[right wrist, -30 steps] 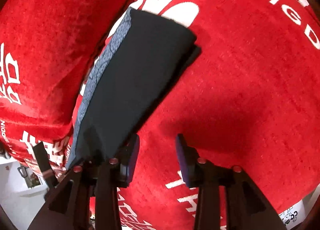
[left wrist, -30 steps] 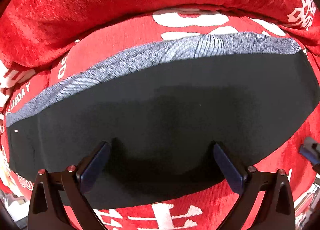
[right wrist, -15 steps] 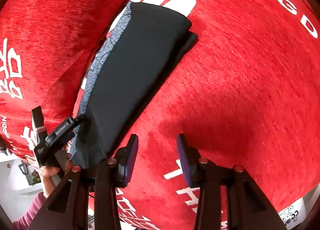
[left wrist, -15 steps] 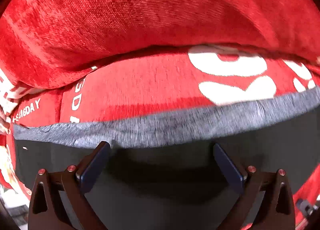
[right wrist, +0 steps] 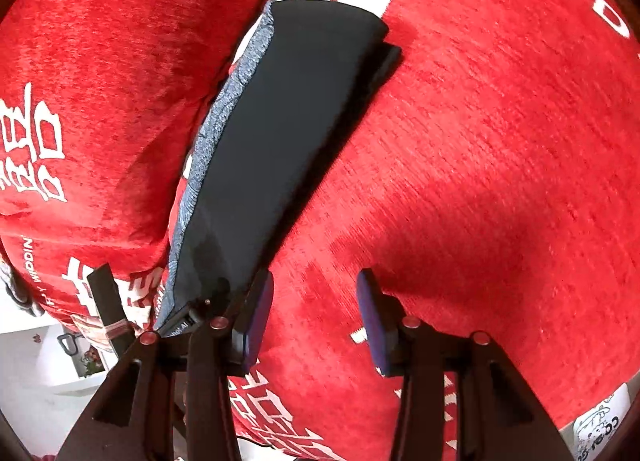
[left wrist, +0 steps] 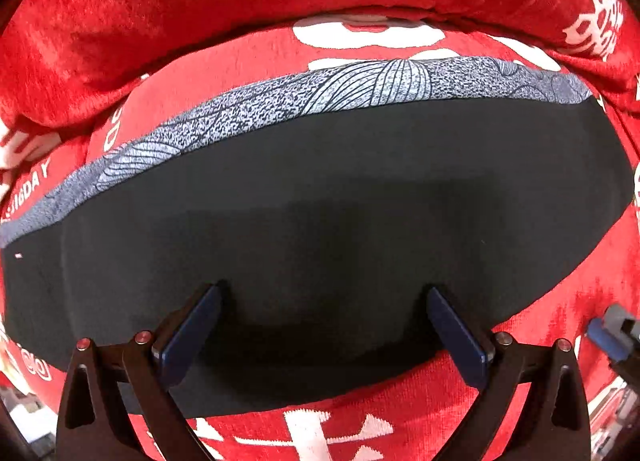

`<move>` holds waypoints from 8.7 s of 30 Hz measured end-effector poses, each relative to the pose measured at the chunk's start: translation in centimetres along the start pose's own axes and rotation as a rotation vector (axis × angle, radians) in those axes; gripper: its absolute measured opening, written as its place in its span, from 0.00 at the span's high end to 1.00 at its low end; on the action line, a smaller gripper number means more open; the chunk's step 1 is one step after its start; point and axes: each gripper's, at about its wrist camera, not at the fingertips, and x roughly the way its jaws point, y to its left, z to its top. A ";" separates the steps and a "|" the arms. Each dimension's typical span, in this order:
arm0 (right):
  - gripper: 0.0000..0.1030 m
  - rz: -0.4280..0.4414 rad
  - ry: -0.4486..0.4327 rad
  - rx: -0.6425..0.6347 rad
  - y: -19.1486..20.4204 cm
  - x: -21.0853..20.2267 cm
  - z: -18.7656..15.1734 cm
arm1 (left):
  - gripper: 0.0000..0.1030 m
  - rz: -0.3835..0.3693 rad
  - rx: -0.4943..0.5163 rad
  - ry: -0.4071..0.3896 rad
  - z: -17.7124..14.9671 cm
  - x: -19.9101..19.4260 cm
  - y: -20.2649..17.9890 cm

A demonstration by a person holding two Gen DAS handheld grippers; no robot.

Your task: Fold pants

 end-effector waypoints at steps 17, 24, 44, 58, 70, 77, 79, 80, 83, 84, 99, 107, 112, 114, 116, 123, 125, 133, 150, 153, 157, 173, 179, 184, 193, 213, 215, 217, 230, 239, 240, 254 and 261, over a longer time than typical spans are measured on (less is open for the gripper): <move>0.52 0.006 -0.002 0.042 -1.2 0.1 -0.9 | 0.00 0.032 0.034 -0.016 -0.3 0.0 -1.7; 0.51 0.003 0.002 0.033 -1.2 0.3 -0.8 | 0.00 0.025 0.029 -0.012 0.0 0.0 -1.1; 0.51 0.039 -0.029 0.005 -0.6 0.2 -0.8 | 0.00 0.022 0.029 -0.014 -0.1 0.2 -0.4; 0.49 0.173 -0.120 0.074 -2.4 0.3 1.5 | 0.00 0.020 0.019 -0.020 -0.1 0.3 -0.5; 0.46 0.233 -0.150 0.043 -1.4 1.7 5.1 | 0.00 0.018 0.018 -0.020 -0.1 0.4 -0.4; 0.44 0.247 -0.187 -0.074 1.3 0.7 6.2 | 0.00 0.019 0.020 -0.019 0.1 0.4 -0.3; 0.44 0.233 -0.187 -0.104 1.7 0.9 6.4 | 0.00 0.021 0.022 -0.020 -0.1 0.3 -0.6; 0.44 0.226 -0.181 -0.095 1.3 1.3 6.6 | 0.00 0.020 0.023 -0.021 -0.1 0.3 -0.6; 0.45 0.236 -0.184 -0.038 0.0 2.5 7.2 | 0.00 0.019 0.023 -0.019 -0.1 0.3 -0.6; 0.46 0.246 -0.196 -0.032 -0.2 2.7 7.2 | 0.00 0.019 0.023 -0.019 0.0 0.3 -0.6; 0.84 0.183 -0.122 0.022 -0.1 2.7 8.1 | 0.00 0.027 0.039 0.017 1.1 0.2 -1.0; 0.85 0.198 -0.143 -0.129 3.7 0.6 7.6 | 0.00 0.074 0.045 -0.101 4.2 -3.0 -1.6; 0.85 0.193 -0.138 -0.088 2.9 0.8 7.6 | 0.00 0.106 0.039 -0.050 4.1 -1.5 -2.1; 0.85 0.190 -0.136 -0.094 2.8 0.8 7.6 | 0.00 0.110 0.045 -0.044 3.6 -1.5 -2.0; 0.85 0.185 -0.134 -0.098 3.0 0.8 7.6 | 0.00 0.114 0.049 -0.042 3.2 -1.4 -1.9; 0.85 0.175 -0.129 -0.102 3.5 0.9 7.7 | 0.00 0.108 0.042 -0.040 3.1 -1.4 -1.6; 0.85 0.174 -0.129 -0.101 3.6 0.9 7.6 | 0.00 0.109 0.045 -0.041 3.1 -1.3 -1.5; 0.85 0.171 -0.127 -0.095 3.5 1.0 7.7 | 0.00 0.110 0.049 -0.036 3.1 -1.5 -1.7; 0.85 0.182 -0.122 -0.110 3.5 0.9 7.5 | 0.00 0.101 0.029 -0.082 3.9 -2.5 -1.2; 0.85 0.185 -0.123 -0.112 3.6 0.9 7.4 | 0.00 0.096 0.007 -0.066 4.2 -1.6 -1.5; 0.85 0.185 -0.130 -0.135 4.4 0.5 7.2 | 0.00 0.087 0.040 -0.010 3.2 0.9 -3.4; 0.85 -0.167 -0.236 -0.661 19.7 -1.0 -2.2 | 0.00 -0.031 -0.016 -0.107 -0.2 -3.3 6.2; 0.80 -0.337 -0.219 -0.861 26.6 5.9 -10.1 | 0.00 0.072 -0.092 -0.114 -4.8 -5.2 20.0; 0.69 -0.498 -0.092 -0.986 29.0 16.7 -16.7 | 0.00 0.149 -0.217 -0.066 -8.8 -4.7 29.5; 0.48 -0.806 -0.109 -1.176 32.4 21.5 -24.4 | 0.00 0.120 -0.307 -0.042 -11.2 -4.4 33.7; 0.48 0.141 0.043 0.032 14.3 11.7 -10.7 | 0.20 -0.262 -0.041 0.004 -5.3 -2.6 18.3; 0.48 0.160 0.035 0.036 13.8 11.8 -11.1 | 0.32 -0.280 -0.045 0.022 -5.4 -1.6 17.9; 0.48 0.173 0.028 0.040 13.6 11.8 -10.9 | 0.42 -0.305 -0.058 0.052 -5.4 -0.8 17.6; 0.96 0.081 0.082 -0.018 14.9 13.8 -11.7 | 0.49 -0.157 0.002 -0.005 -8.3 -1.7 18.3; 0.86 0.072 0.149 -0.024 14.8 14.3 -11.2 | 0.25 -0.091 -0.078 -0.046 -8.3 -3.7 20.2; 0.82 0.060 0.155 -0.049 15.1 13.8 -11.2 | 0.25 -0.084 -0.073 -0.063 -8.1 -4.4 20.3; 0.62 -0.125 -0.031 -0.257 18.1 10.6 -7.9 | 0.23 0.021 0.031 0.012 -5.6 -0.8 15.2; 0.60 -0.153 0.076 -0.296 17.3 11.5 -10.6 | 0.17 -0.021 -0.005 0.011 -9.2 -2.9 18.0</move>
